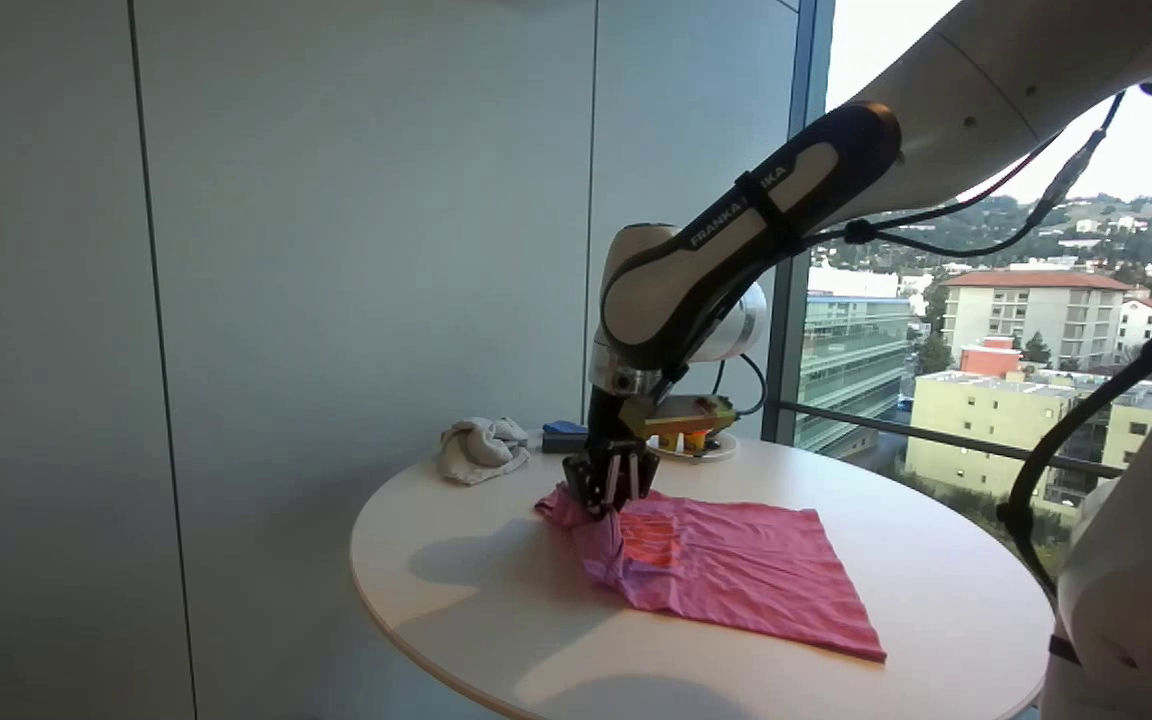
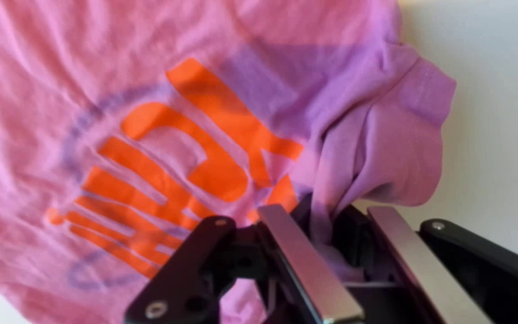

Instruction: Fold the pink t-shirt

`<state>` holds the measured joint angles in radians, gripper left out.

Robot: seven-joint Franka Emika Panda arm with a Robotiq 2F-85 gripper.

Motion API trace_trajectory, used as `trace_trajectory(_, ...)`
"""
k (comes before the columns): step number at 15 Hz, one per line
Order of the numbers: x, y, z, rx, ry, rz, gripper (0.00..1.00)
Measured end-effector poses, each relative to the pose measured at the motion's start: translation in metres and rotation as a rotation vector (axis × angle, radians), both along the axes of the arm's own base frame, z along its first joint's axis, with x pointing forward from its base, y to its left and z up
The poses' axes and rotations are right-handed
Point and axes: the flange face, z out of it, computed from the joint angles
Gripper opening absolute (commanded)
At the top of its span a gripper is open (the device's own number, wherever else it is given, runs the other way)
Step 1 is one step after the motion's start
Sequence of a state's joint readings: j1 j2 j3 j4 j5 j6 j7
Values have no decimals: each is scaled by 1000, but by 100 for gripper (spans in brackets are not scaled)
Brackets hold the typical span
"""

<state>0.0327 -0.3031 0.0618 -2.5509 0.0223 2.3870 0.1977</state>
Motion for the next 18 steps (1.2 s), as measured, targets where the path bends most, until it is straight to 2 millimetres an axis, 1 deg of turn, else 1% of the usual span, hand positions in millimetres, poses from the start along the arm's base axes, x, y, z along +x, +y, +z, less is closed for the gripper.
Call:
trace_trajectory(3, -30, -15, 1, -32, -1, -142, 9)
trace_trajectory(5, -53, -26, -6, -81, 31, -239, 9)
trace_trajectory(7, -80, -38, -17, -142, 77, -332, 9)
trace_trajectory(8, -89, -43, -19, -176, 96, -375, 9)
trace_trajectory(11, -103, -50, -10, -278, 147, -503, 9)
trace_trajectory(14, -112, -43, 0, -402, 149, -534, 9)
trace_trajectory(16, -119, -40, 15, -507, 154, -581, 9)
trace_trajectory(18, -129, -45, 35, -593, 160, -650, 9)
